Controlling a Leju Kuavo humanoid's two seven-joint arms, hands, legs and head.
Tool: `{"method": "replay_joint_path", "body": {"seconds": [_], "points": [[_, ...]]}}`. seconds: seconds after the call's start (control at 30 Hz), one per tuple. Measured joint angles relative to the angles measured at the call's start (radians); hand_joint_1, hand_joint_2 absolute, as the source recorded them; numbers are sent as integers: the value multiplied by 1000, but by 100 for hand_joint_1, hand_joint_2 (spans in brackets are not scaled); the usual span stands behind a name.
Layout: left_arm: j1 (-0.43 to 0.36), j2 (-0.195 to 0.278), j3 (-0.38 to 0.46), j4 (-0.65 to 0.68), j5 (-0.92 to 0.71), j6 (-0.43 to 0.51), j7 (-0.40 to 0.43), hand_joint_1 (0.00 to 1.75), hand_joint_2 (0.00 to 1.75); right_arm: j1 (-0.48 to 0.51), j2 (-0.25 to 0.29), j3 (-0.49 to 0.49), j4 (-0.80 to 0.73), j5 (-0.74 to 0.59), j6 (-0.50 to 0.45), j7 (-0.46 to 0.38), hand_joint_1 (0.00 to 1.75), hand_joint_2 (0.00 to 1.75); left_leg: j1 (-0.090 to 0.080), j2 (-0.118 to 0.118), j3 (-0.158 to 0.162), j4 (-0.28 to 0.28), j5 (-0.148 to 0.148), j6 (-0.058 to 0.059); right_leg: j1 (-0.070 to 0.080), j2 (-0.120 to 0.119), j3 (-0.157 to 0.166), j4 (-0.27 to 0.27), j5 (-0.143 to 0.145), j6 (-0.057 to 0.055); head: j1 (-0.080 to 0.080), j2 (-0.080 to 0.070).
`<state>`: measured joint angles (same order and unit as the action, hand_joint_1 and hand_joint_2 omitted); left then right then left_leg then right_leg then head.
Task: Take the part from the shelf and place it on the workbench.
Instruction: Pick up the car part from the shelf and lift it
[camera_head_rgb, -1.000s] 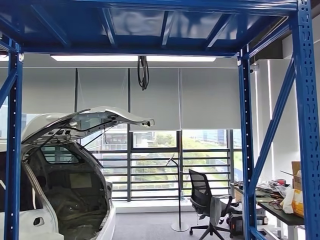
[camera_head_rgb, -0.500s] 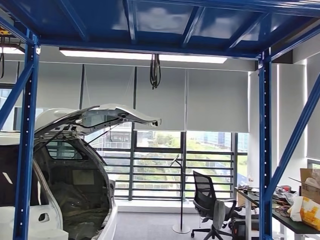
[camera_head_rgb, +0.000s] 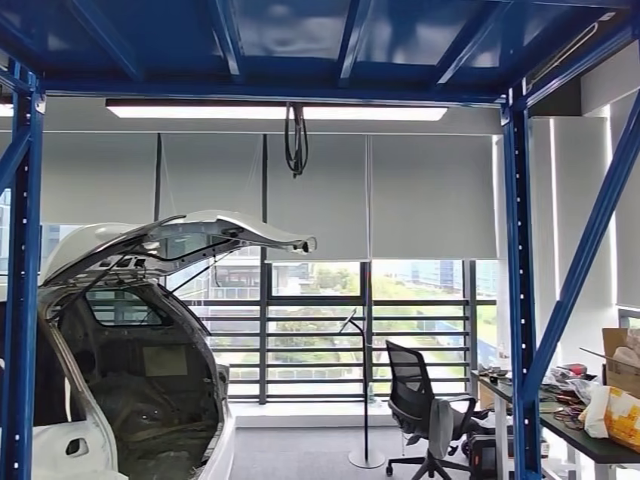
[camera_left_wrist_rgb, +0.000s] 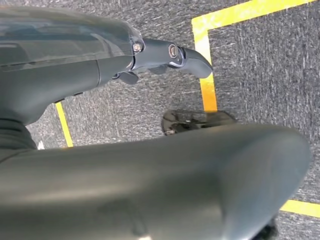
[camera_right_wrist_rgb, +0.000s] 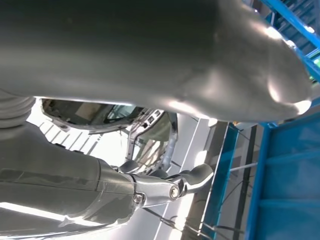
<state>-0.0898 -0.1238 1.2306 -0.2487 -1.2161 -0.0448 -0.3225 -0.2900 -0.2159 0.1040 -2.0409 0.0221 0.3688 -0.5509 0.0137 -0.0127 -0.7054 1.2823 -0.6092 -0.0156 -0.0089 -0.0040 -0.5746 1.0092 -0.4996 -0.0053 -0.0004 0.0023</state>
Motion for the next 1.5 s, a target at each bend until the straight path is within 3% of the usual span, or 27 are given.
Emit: {"method": "replay_joint_path", "body": {"seconds": [0.07, 0.13, 0.17, 0.27, 0.33, 0.37, 0.43, 0.47, 0.5, 0.53, 0.57, 0.63, 0.67, 0.73, 0.8, 0.87, 0.93, 1.0, 1.03, 1.07, 1.13, 1.17, 1.23, 1.33, 1.47, 1.5], "points": [[2, 1, 0, 0, 0, 0, 1, 0, 0, 10, 0, -3, 0, 3, -4, -7, 0, 0, 5, 3, 22, -90, 83, -3, -1, 1, 21, 0, -15, 6, 0, 0], [1, 1, 0, 1, 1, 1, 1, 0, 0, 16, 0, -7, -1, 7, -5, -12, 0, 0, 5, 6, 66, -195, 136, 1, 0, 2, 38, 1, -30, 16, 0, 0], [0, 1, 0, 1, 1, 1, 1, 0, 0, 19, 1, -8, -2, 9, -6, -14, 0, 0, 3, 7, 78, -222, 140, 5, 0, 3, 41, 2, -35, 22, 0, 0], [1, 1, 0, 2, 1, 1, 0, 0, 0, 24, 1, -10, -4, 12, -9, -17, 0, 0, -4, 5, 88, -236, 124, 26, -2, 3, 44, -2, -43, 39, 0, 0], [1, 2, 1, 2, 1, 1, -2, 0, 0, 26, 2, -12, -6, 14, -11, -19, 0, 0, -2, 4, 97, -240, 119, 38, -5, 3, 36, 26, -61, 48, 0, 0], [-1, 2, 1, 2, 1, 2, -3, 0, 0, 27, 2, -13, -7, 15, -12, -20, 0, 0, -1, 4, 104, -242, 116, 44, -6, 3, 15, 71, -81, 51, 0, 0], [-3, 2, 1, 2, 2, 1, -6, 0, 0, 33, 3, -15, -8, 15, -12, -23, 0, 0, -4, 4, 115, -243, 106, 53, -6, 3, -66, 212, -128, 53, 0, 0], [-2, 2, 1, 2, 2, 1, -6, 0, 0, 37, 4, -15, -8, 15, -12, -23, 0, 0, -5, 4, 121, -243, 101, 55, -6, 3, -109, 274, -139, 53, 0, 0], [-2, 2, 1, 2, 2, 1, -6, 0, 0, 40, 4, -15, -8, 15, -12, -24, 0, 0, -7, 3, 128, -243, 95, 56, -5, 4, -138, 304, -132, 51, 0, 0], [-1, 2, 1, 2, 2, 1, -6, 0, 0, 43, 5, -15, -8, 15, -12, -24, 0, 0, -8, 2, 137, -243, 88, 56, -4, 4, -146, 292, -103, 48, 0, 0], [0, 2, 1, 2, 2, 1, -6, 0, 0, 44, 6, -15, -8, 15, -12, -24, 0, 0, -8, 0, 148, -243, 81, 55, -1, 4, -135, 243, -58, 43, 0, 0], [-1, 2, 1, 3, 3, 1, -7, 0, 0, 45, 7, -17, -8, 17, -14, -23, 0, 0, -9, -3, 167, -244, 66, 50, 7, 5, -89, 110, 25, 30, 0, 0], [-2, 2, 1, 3, 4, 1, -6, 0, 0, 45, 7, -19, -9, 20, -16, -23, 0, 0, -9, -4, 173, -246, 60, 45, 11, 5, -70, 63, 43, 24, 0, 0], [-2, 1, 1, 4, 4, 1, -6, 0, 0, 46, 9, -23, -10, 24, -19, -20, 0, 0, -9, -5, 176, -251, 54, 36, 17, 6, -58, 35, 38, 14, -1, 0], [-3, 2, 1, 4, 6, 1, -6, 0, 0, 48, 11, -26, -11, 20, -18, -13, 0, 0, -10, -3, 182, -256, 48, 27, 13, 7, -48, 20, 33, 9, -1, 0], [-6, 2, 2, 4, 8, 2, -6, 0, 0, 50, 12, -29, -12, 8, -15, 1, 0, 0, -10, -1, 164, -211, 23, 19, 7, 5, -29, 2, 30, 3, -1, 0], [-5, 2, 4, 4, 10, 2, -7, 0, 0, 55, 12, -32, -8, -9, -9, 19, 0, 0, -7, 1, 93, -88, -23, 12, 5, 1, -16, -4, 23, -2, -1, 0], [0, 2, 6, 4, 12, 2, -7, 0, 0, 65, 11, -36, 2, -35, 0, 39, 0, 0, -2, 1, 20, 10, -35, 6, 4, 1, -4, -4, 11, -2, -1, 0], [2, 2, 8, 4, 13, 2, -8, 0, 0, 70, 10, -39, 8, -49, 4, 47, 0, 0, 0, 2, 6, 9, -11, 2, 3, 2, 4, -3, 5, 0, -1, 0], [4, 2, 9, 4, 13, 2, -8, 0, 0, 73, 9, -43, 14, -61, 9, 54, 0, 0, 3, 2, 12, -31, 32, -1, 1, 3, 14, -3, -2, 3, -1, 0], [4, 2, 10, 4, 15, 2, -9, 0, 0, 75, 5, -49, 24, -87, 21, 68, 0, 0, 7, 5, 52, -152, 119, -5, -1, 4, 34, -2, -19, 14, -1, 0], [4, 2, 12, 4, 16, 3, -9, 0, 0, 76, 3, -52, 30, -109, 31, 78, 0, 0, 7, 6, 70, -199, 139, -2, 0, 5, 40, 0, -25, 21, -1, 0], [3, 2, 14, 5, 19, 3, -9, 0, 0, 80, -5, -59, 44, -177, 62, 107, 0, 0, 4, 5, 83, -229, 136, 7, 2, 7, 41, 2, -31, 28, -1, 0], [4, 3, 17, 5, 24, 4, -10, 0, 0, 97, -37, -70, 78, -277, 111, 140, 0, 0, 5, 0, 84, -236, 132, 15, 1, 6, 45, -3, -33, 26, -1, 0], [5, 3, 25, 5, 28, 5, -6, 0, 0, 139, -76, -94, 118, -232, 108, 143, 0, 0, 3, -4, 85, -236, 126, 25, 1, 5, 53, -15, -32, 25, -1, 0], [6, 3, 27, 5, 29, 6, -6, 0, 0, 150, -83, -98, 124, -217, 104, 144, 0, 44, 3, -4, 85, -236, 124, 27, 1, 5, 54, -17, -32, 25, -1, 0]]}}
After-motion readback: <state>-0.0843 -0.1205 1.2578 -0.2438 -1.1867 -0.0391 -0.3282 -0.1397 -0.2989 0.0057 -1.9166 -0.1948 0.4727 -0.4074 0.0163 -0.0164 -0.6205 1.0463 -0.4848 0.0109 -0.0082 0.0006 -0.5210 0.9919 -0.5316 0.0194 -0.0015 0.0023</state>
